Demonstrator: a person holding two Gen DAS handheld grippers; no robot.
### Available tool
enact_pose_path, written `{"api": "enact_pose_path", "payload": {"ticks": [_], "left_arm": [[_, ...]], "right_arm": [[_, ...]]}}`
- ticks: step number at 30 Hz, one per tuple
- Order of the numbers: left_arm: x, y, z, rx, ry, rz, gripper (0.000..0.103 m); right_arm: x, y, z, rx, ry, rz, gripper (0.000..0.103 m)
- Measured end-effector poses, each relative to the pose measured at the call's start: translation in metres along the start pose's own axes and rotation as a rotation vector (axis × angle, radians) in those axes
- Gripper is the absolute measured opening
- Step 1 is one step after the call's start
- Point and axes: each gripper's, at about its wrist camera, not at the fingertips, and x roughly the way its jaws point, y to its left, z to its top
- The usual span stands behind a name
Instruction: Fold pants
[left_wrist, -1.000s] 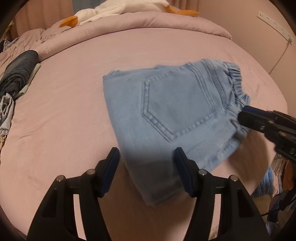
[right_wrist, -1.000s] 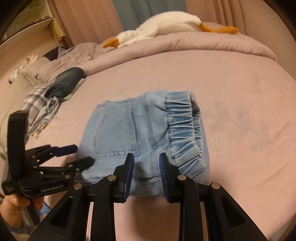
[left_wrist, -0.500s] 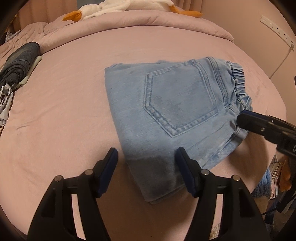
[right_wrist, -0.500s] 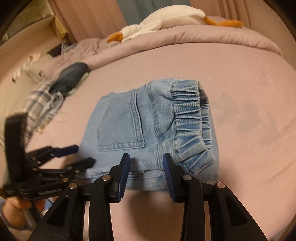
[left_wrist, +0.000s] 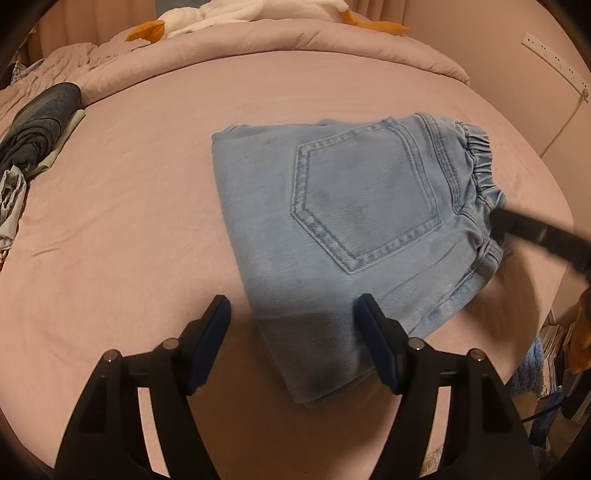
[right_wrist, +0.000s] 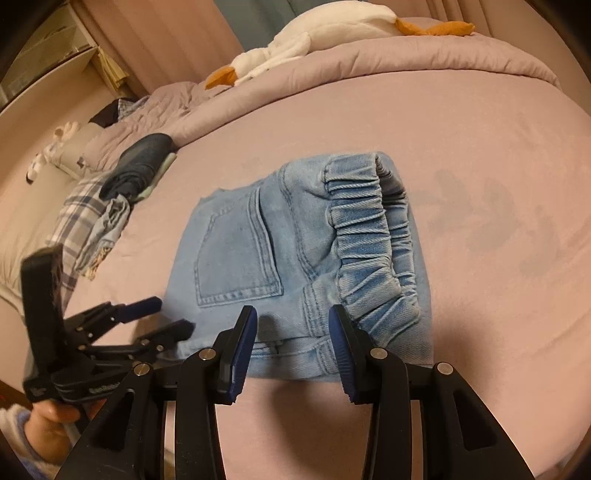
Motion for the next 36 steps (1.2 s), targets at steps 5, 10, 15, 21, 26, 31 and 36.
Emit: {"api": "enact_pose_path", "payload": {"ticks": [5, 10, 15, 21, 26, 31, 36], "left_arm": [[0.0, -0.001, 0.0, 0.004, 0.0, 0.004, 0.071], [0.001, -0.001, 0.0, 0.003, 0.002, 0.009, 0.073], [0.001, 0.0, 0.001, 0.004, 0.003, 0.008, 0.073], [0.002, 0.001, 0.002, 0.01, 0.006, 0.01, 0.073], [0.001, 0.002, 0.003, -0.002, 0.013, -0.002, 0.073], [0.002, 0.018, 0.004, -0.092, 0.032, -0.07, 0.076], [0.008, 0.034, 0.006, -0.217, 0.062, -0.188, 0.079]], "right_arm": [[-0.02, 0.002, 0.011, -0.023, -0.128, -0.064, 0.04], [0.003, -0.011, 0.008, -0.019, -0.082, -0.101, 0.04], [-0.003, -0.015, 0.01, -0.006, -0.087, -0.067, 0.04], [-0.018, -0.028, 0.011, 0.069, -0.111, -0.003, 0.047], [-0.024, -0.043, 0.013, 0.127, -0.114, 0.026, 0.064], [-0.011, -0.064, 0.016, 0.206, -0.003, 0.025, 0.072], [-0.003, -0.083, 0.014, 0.274, 0.059, 0.046, 0.079]]}}
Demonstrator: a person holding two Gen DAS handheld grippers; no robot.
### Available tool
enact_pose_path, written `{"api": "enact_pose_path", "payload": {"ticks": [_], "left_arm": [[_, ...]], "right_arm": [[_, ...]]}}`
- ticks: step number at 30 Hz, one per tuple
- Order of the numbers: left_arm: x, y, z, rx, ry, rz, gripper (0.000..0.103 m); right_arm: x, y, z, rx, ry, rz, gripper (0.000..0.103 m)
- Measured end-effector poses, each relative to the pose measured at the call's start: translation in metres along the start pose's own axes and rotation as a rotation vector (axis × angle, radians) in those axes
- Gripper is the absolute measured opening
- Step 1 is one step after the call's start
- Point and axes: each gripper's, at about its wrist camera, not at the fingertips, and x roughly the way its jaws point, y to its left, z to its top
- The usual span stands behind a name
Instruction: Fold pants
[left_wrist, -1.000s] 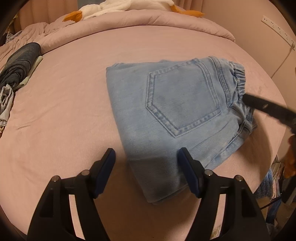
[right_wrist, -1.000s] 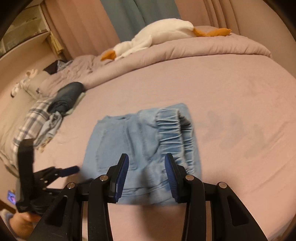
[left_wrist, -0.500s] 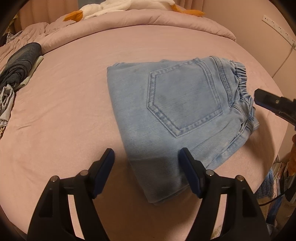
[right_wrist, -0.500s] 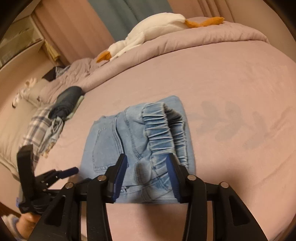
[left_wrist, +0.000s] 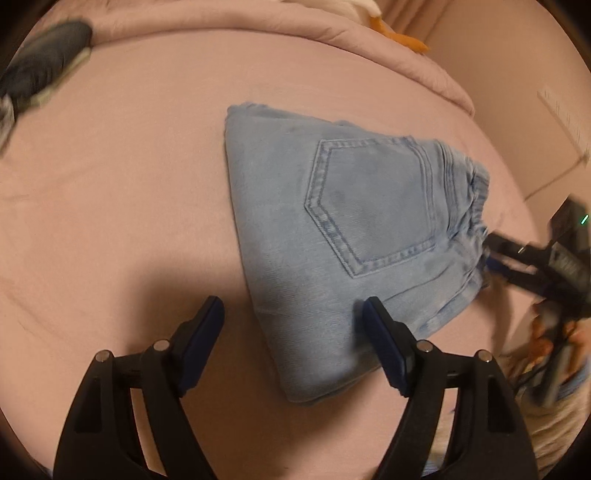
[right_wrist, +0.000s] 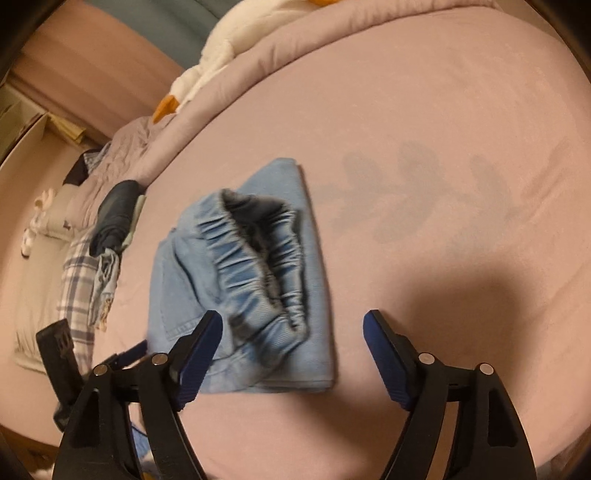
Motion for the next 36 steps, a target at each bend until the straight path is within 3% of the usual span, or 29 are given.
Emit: {"api": "enact_pose_path", "payload": {"ticks": [6, 15, 36], "left_arm": [[0.004, 0.003, 0.008, -0.05, 0.007, -0.053, 0.08], [0.011, 0.001, 0.018, -0.056, 0.01, -0.077, 0.081], [0.024, -0.006, 0.03, 0.005, 0.009, -0.094, 0.084]], "right_arm": [[0.007, -0.008, 0.003, 0.042, 0.028, 0.073, 0.087], [0.029, 0.01, 0.019, -0.006, 0.071, 0.101, 0.087], [0.055, 0.033, 0.035, -0.203, 0.107, 0.08, 0.089]]}}
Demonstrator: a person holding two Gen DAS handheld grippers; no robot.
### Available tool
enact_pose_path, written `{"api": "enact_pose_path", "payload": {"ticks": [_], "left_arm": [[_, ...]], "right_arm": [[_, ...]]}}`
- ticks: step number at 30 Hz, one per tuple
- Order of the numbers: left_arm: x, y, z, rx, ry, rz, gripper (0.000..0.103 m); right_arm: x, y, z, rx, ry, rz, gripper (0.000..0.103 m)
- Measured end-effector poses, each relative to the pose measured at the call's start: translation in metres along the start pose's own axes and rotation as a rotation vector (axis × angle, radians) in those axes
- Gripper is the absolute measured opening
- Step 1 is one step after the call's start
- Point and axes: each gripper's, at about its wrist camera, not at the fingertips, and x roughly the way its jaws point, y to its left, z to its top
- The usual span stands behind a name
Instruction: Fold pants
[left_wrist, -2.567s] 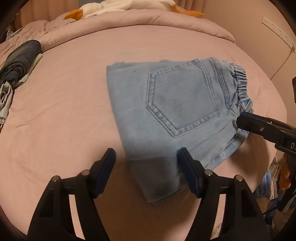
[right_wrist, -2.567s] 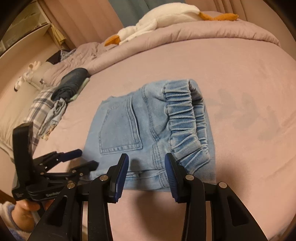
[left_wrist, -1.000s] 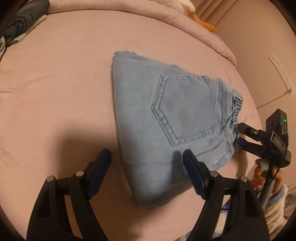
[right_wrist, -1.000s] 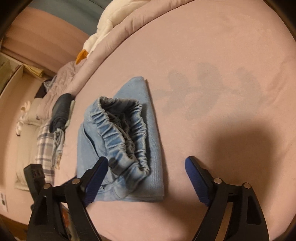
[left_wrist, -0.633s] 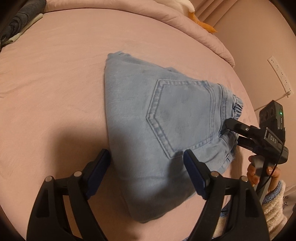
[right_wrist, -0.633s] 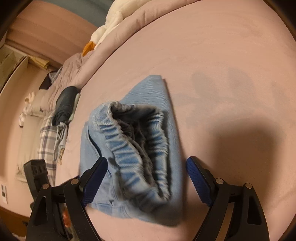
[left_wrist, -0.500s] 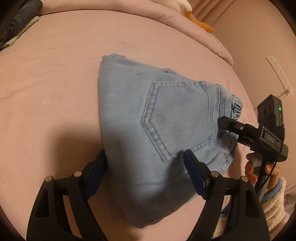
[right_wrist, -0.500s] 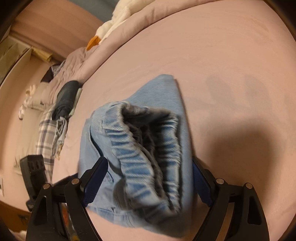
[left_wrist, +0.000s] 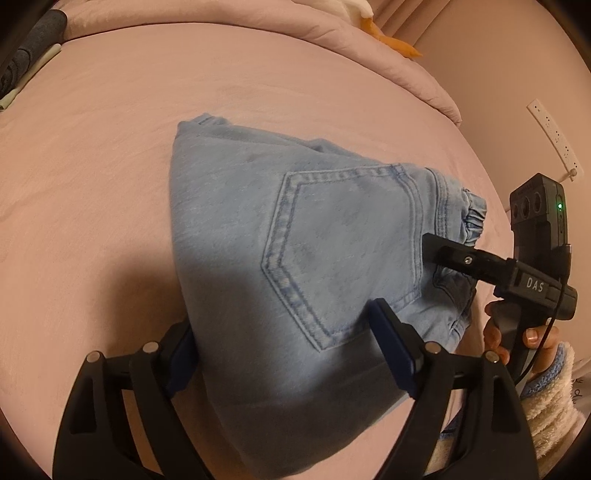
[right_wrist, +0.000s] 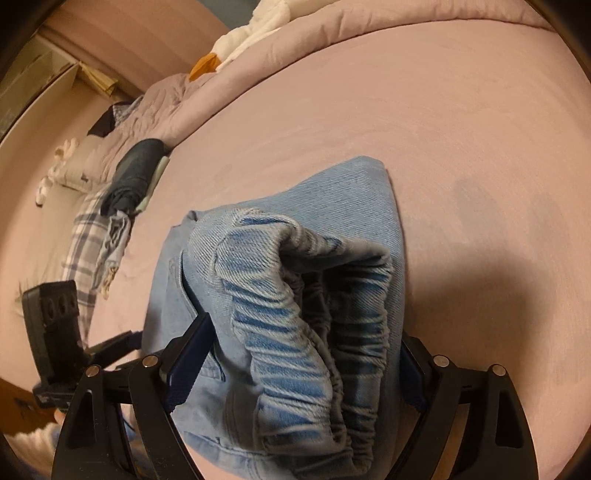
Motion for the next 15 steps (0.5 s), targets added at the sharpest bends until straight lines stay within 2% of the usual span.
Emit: {"api": "enact_pose_path", "payload": {"ticks": [15], "left_arm": [[0.006, -0.0076, 0.0071, 0.024, 0.001, 0.005, 0.084]], "right_arm": [[0.0004, 0.0042, -0.0019, -0.043, -0.031, -0.041, 0.09]]}}
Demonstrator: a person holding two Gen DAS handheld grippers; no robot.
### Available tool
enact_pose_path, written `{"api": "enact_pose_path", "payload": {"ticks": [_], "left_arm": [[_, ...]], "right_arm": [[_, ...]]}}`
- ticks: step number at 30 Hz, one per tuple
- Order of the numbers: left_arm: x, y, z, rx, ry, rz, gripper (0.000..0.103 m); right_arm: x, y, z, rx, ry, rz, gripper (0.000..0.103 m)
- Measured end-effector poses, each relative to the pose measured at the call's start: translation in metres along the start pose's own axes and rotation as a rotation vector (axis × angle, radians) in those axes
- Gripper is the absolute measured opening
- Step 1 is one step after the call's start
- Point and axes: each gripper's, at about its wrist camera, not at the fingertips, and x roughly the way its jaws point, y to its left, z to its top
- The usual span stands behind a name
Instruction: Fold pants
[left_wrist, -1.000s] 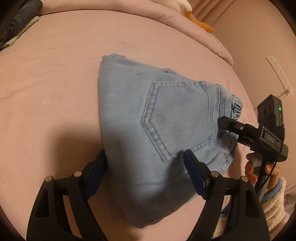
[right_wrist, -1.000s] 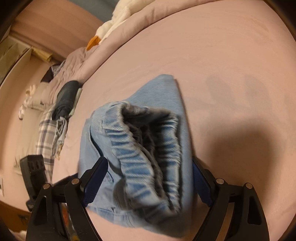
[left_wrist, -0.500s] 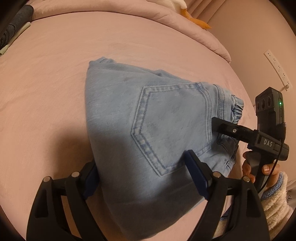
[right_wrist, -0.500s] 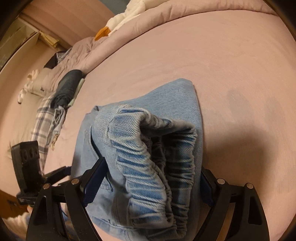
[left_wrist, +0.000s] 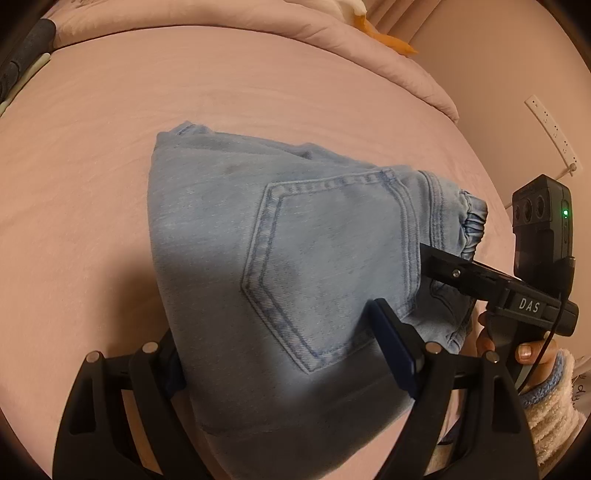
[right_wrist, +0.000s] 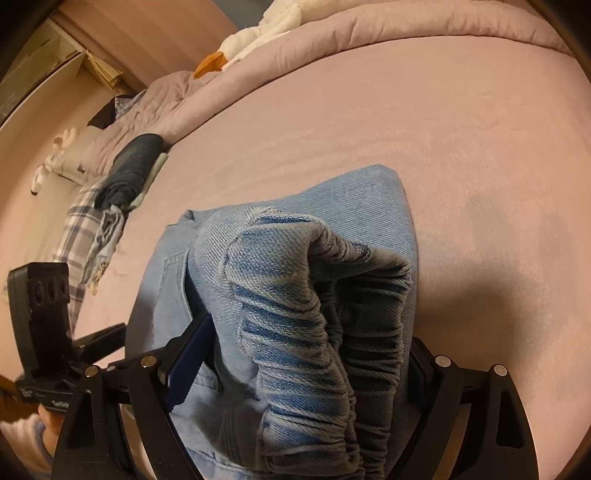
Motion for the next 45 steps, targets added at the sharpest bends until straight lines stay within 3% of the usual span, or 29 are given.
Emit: {"api": "enact_pose_path", "payload": {"ticks": [6, 11, 17, 19, 31, 45], "left_arm": [[0.0, -0.007, 0.001, 0.015, -0.002, 0.033, 0.082], [-0.002, -0.01, 0.001, 0.026, -0.015, 0.063, 0.074], [-0.012, -0.015, 0.001, 0.046, -0.057, 0.084, 0.059], [-0.016, -0.016, 0.001, 0.048, -0.068, 0.085, 0.059], [-0.046, 0.001, 0.001, 0.024, -0.14, 0.119, 0.059], [-0.093, 0.044, 0.005, -0.022, -0.233, 0.187, 0.059]], "right_arm": [[0.0, 0.01, -0.003, -0.004, -0.029, -0.067, 0.089], [-0.009, 0.018, -0.009, -0.025, -0.069, -0.114, 0.071], [-0.022, 0.027, -0.011, -0.04, -0.118, -0.162, 0.059], [-0.025, 0.034, -0.011, -0.056, -0.136, -0.176, 0.057], [-0.034, 0.083, -0.011, -0.158, -0.187, -0.17, 0.055], [-0.017, 0.139, 0.006, -0.263, -0.215, -0.097, 0.055]]}}
